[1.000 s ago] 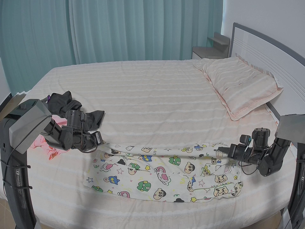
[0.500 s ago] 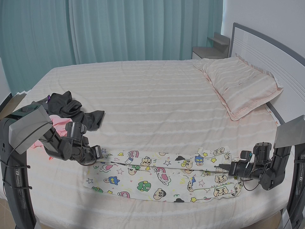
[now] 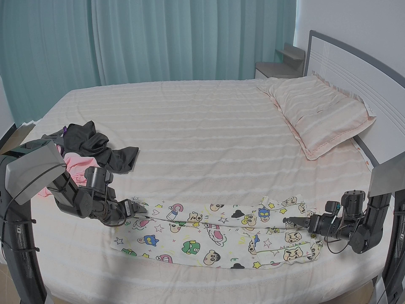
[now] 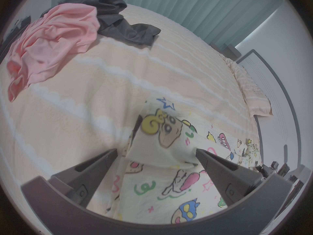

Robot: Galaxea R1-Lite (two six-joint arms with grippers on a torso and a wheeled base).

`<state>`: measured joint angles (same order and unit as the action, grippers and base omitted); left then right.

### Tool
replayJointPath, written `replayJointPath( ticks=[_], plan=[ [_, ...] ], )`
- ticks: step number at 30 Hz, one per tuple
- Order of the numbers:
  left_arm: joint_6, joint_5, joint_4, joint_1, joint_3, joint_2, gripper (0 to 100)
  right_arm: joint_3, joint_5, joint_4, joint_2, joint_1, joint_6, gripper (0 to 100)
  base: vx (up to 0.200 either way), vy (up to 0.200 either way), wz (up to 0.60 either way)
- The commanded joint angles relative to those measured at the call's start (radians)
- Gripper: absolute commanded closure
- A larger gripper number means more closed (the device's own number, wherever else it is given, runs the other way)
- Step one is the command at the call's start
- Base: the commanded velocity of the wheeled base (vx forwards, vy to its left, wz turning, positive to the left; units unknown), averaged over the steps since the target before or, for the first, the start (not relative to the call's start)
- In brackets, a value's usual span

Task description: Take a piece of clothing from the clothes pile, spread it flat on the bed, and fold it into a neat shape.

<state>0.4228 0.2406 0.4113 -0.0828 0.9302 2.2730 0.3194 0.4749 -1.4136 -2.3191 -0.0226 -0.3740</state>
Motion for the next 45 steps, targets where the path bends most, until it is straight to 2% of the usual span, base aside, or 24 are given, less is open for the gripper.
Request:
replayJointPath(
  ticks=[1, 3, 7, 8, 12, 15, 16, 18, 19, 20, 26, 28, 37, 45],
  plan=[
    [0.044, 0.014, 0.008, 0.024, -0.047, -0.07, 0, -0.022, -0.005, 0.001, 0.083, 0.021, -0.034, 0, 0.0, 0.0, 0.0],
    [0.079, 0.043, 0.012, 0.041, -0.059, -0.096, 0, -0.033, -0.018, 0.001, 0.104, 0.023, -0.055, 0, 0.0, 0.0, 0.0],
    [0.145, 0.117, 0.015, 0.103, -0.071, -0.145, 0, -0.063, -0.091, -0.001, 0.106, 0.015, -0.086, 0, 0.0, 0.0, 0.0],
    [0.145, 0.117, 0.015, 0.103, -0.071, -0.145, 0, -0.063, -0.091, -0.001, 0.106, 0.015, -0.086, 0, 0.0, 0.0, 0.0],
    [0.252, 0.244, 0.026, 0.193, -0.103, -0.196, 0, -0.082, -0.108, -0.001, 0.099, 0.0, -0.18, 0, 0.0, 0.0, 0.0],
    [0.297, 0.289, 0.043, 0.224, -0.134, -0.225, 0, -0.079, -0.113, -0.001, 0.099, -0.01, -0.212, 0, 0.0, 0.0, 0.0],
    [0.35, 0.322, 0.075, 0.238, -0.172, -0.251, 0, -0.08, -0.128, -0.001, 0.099, -0.033, -0.233, 0, 0.0, 0.0, 0.0],
    [0.41, 0.325, 0.129, 0.239, -0.226, -0.282, 0, -0.074, -0.174, -0.001, 0.084, -0.062, -0.246, 0, 0.0, 0.0, 0.0],
    [0.41, 0.325, 0.129, 0.239, -0.226, -0.282, 0, -0.074, -0.174, -0.001, 0.084, -0.062, -0.246, 0, 0.0, 0.0, 0.0],
    [0.462, 0.325, 0.198, 0.236, -0.298, -0.323, 0, -0.068, -0.226, -0.004, 0.06, -0.08, -0.253, 0, 0.0, 0.0, 0.0],
    [0.587, 0.321, 0.297, 0.209, -0.418, -0.415, 0, -0.088, -0.291, -0.047, 0.061, -0.091, -0.322, 0, 0.0, 0.0, 0.0],
    [0.602, 0.321, 0.302, 0.207, -0.438, -0.429, 0, -0.082, -0.328, -0.047, 0.064, -0.091, -0.322, 0, 0.0, 0.0, 0.0],
    [0.602, 0.324, 0.302, 0.198, -0.472, -0.412, 0, -0.063, -0.346, -0.05, 0.066, -0.082, -0.329, 0, -0.2, 0.0, 0.0],
    [0.605, 0.325, 0.305, 0.196, -0.461, -0.411, 0, -0.056, -0.386, -0.114, 0.064, -0.082, -0.33, 0, 0.0, 0.0, 0.0]
  ],
)
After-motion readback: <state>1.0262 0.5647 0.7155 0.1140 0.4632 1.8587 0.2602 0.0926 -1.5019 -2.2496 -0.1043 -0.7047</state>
